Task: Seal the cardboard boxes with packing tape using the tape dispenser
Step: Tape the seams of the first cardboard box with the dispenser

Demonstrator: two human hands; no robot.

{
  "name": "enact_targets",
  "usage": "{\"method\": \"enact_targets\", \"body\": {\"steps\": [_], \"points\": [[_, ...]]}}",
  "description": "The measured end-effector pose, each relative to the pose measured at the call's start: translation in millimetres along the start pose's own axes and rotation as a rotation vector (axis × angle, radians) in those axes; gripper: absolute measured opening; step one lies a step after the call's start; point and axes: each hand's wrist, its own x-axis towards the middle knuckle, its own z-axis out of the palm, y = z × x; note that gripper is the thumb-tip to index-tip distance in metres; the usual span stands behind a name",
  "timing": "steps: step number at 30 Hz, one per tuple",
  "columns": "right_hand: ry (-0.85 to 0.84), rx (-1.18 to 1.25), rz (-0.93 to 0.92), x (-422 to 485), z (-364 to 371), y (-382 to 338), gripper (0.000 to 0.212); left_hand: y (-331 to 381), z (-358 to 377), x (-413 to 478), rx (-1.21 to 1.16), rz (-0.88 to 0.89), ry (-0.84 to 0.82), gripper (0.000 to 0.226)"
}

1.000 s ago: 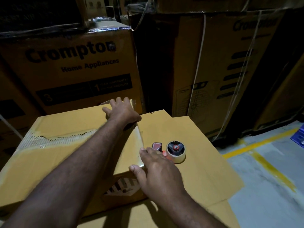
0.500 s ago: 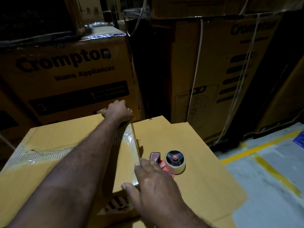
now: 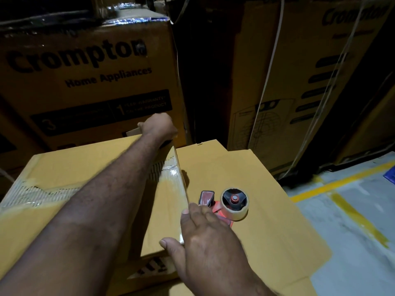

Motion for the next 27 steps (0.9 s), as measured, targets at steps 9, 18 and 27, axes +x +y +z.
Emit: {"method": "enact_targets", "body": {"steps": [9,18,27], "points": [[-0.258,0.291,0.046,9,-18,-10,0.089,-20,11,26,-0.151,0.142,-0.257,0.033],[-0.210,0.562,0.169,99,1,16,0.058,-19,21,22,-0.127,0.119,-0.129,0.027],[-0.092,0.445,0.085,106,6,22,0.051,-14,23,17,-0.195,0.110,-0.058,0.025]]}}
